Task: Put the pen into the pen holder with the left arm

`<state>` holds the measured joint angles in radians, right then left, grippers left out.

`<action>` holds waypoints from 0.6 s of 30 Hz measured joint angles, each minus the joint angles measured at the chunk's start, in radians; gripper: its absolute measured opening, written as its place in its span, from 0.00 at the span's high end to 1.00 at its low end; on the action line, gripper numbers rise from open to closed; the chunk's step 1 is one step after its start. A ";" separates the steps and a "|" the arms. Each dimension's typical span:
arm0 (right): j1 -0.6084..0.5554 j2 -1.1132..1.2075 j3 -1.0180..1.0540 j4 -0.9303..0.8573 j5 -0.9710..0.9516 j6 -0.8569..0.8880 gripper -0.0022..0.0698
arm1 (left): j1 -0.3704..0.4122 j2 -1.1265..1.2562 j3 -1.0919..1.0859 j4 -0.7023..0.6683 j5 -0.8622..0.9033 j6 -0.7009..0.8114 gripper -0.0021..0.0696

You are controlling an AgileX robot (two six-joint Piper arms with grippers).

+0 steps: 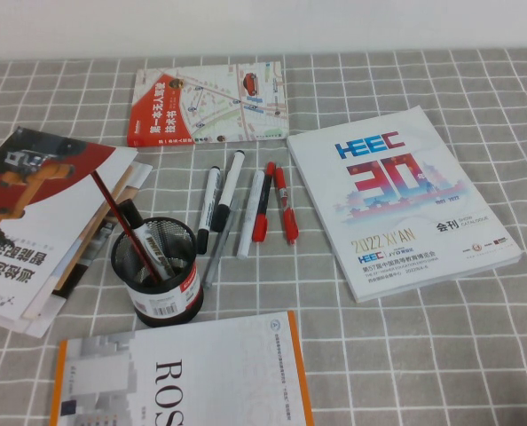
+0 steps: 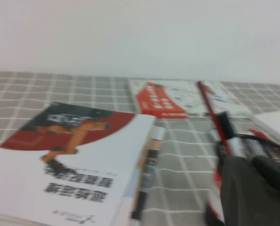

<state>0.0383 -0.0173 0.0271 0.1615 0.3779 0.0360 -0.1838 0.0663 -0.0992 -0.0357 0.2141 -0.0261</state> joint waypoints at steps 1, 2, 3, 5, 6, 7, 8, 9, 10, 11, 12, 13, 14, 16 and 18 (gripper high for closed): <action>0.000 0.000 0.000 0.000 0.000 0.000 0.99 | 0.025 0.000 0.025 -0.051 -0.036 0.052 0.97; 0.000 0.000 0.000 0.000 0.000 0.000 0.99 | 0.046 0.000 0.048 -0.086 -0.068 0.087 0.97; 0.000 0.000 0.000 0.000 0.000 0.000 0.99 | 0.060 0.000 0.064 -0.105 -0.093 0.110 0.97; 0.000 0.000 0.000 0.000 0.000 0.000 0.99 | 0.078 -0.002 0.103 -0.125 -0.146 0.132 0.97; 0.000 0.000 0.000 0.000 0.000 0.000 0.99 | 0.082 -0.004 0.115 -0.129 -0.161 0.138 0.97; 0.000 0.000 0.000 0.000 0.000 0.000 0.99 | 0.084 -0.013 0.120 -0.129 -0.163 0.143 0.97; 0.000 0.000 0.000 0.000 0.000 0.000 0.99 | 0.084 -0.028 0.123 -0.129 -0.148 0.151 0.97; 0.000 0.000 0.000 0.000 0.000 0.000 0.99 | 0.084 -0.043 0.123 -0.129 -0.134 0.160 0.97; 0.000 0.000 0.000 0.000 0.000 0.000 0.99 | 0.084 -0.059 0.123 -0.129 -0.116 0.169 0.97; 0.000 0.000 0.000 0.000 0.000 0.000 0.99 | 0.084 -0.068 0.123 -0.129 -0.101 0.180 0.97; 0.000 0.000 0.000 0.000 0.000 0.000 0.99 | 0.085 -0.072 0.123 -0.129 -0.079 0.184 0.97; 0.000 0.000 0.000 0.000 0.000 0.000 0.99 | 0.086 -0.074 0.123 -0.125 -0.064 0.190 0.97; 0.000 0.000 0.000 0.000 0.000 0.000 0.99 | 0.091 -0.074 0.123 -0.120 -0.045 0.191 0.97; 0.000 0.000 0.000 0.000 0.000 0.000 0.99 | 0.093 -0.074 0.123 -0.111 -0.006 0.193 0.97; 0.000 0.000 0.000 0.000 0.000 0.000 0.99 | 0.093 -0.074 0.123 -0.101 0.030 0.195 0.97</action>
<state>0.0383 -0.0173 0.0271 0.1615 0.3779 0.0360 -0.0910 -0.0080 0.0236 -0.1365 0.2438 0.1693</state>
